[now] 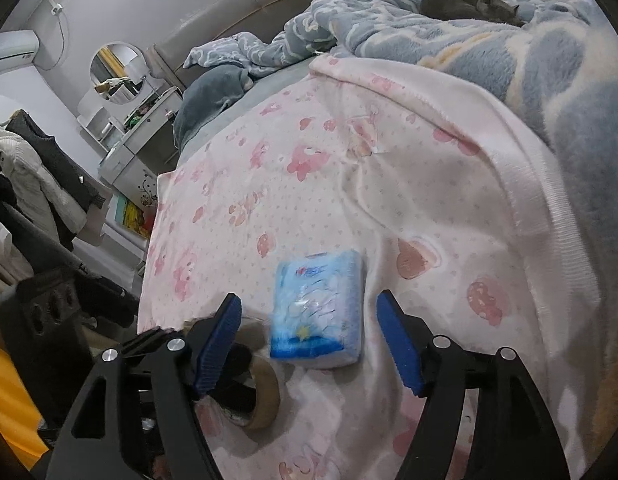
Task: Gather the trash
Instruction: 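Grasp the brown tape roll with the left tool while the right holds the tissue pack, then carry the tape roll and blue tissue pack from the bed over the teal bin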
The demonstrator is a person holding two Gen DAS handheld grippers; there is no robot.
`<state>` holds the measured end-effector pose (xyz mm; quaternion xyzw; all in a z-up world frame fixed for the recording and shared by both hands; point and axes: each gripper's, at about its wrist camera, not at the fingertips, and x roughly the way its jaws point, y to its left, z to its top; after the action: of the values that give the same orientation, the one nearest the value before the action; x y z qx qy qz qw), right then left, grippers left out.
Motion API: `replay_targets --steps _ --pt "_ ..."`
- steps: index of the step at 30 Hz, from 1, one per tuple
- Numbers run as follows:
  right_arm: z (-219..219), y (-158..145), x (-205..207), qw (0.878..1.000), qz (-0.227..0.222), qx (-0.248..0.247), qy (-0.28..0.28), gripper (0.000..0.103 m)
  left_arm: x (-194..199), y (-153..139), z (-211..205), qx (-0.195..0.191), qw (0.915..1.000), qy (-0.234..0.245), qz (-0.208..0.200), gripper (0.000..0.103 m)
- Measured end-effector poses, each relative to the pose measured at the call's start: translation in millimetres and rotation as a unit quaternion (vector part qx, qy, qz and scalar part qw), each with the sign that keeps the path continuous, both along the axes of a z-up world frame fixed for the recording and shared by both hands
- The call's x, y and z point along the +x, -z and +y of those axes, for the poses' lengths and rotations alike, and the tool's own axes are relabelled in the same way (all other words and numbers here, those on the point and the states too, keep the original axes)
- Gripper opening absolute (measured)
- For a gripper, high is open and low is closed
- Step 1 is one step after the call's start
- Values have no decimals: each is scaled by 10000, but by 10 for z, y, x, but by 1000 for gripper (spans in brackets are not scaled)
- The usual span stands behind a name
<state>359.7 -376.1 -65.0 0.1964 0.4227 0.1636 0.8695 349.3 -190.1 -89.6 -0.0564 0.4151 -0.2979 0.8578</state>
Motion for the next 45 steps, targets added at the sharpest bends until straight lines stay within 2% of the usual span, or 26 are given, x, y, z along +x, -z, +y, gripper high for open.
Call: replay_targets --steps 7,16,22,26,31,36,45 --pt "129 -34 51 9993 -137 -358 6 71 41 -79 337 33 9994 -343 -52 52" --pt "331 110 174 9923 22 -1239 -61 74 6 -223 671 17 9988 -455 -151 52" --pt "556 89 194 9770 -164 -2121 -174 74 -45 -301 860 62 9984 -511 -219 52" --pt "674 168 233 9660 -41 -2558 -368 70 -80 -324 1016 102 9982 -565 -188 52" --pt "633 202 298 9682 181 -2485 -210 58 -142 -355 1172 175 9979 -580 -223 52" --pt "740 107 298 9628 81 -2699 -118 56 -253 -358 1309 327 9975 -572 -260 52" --pt "1136 -275 151 9662 -331 -2544 -231 56 -501 -344 1584 570 9959 -648 -257 52"
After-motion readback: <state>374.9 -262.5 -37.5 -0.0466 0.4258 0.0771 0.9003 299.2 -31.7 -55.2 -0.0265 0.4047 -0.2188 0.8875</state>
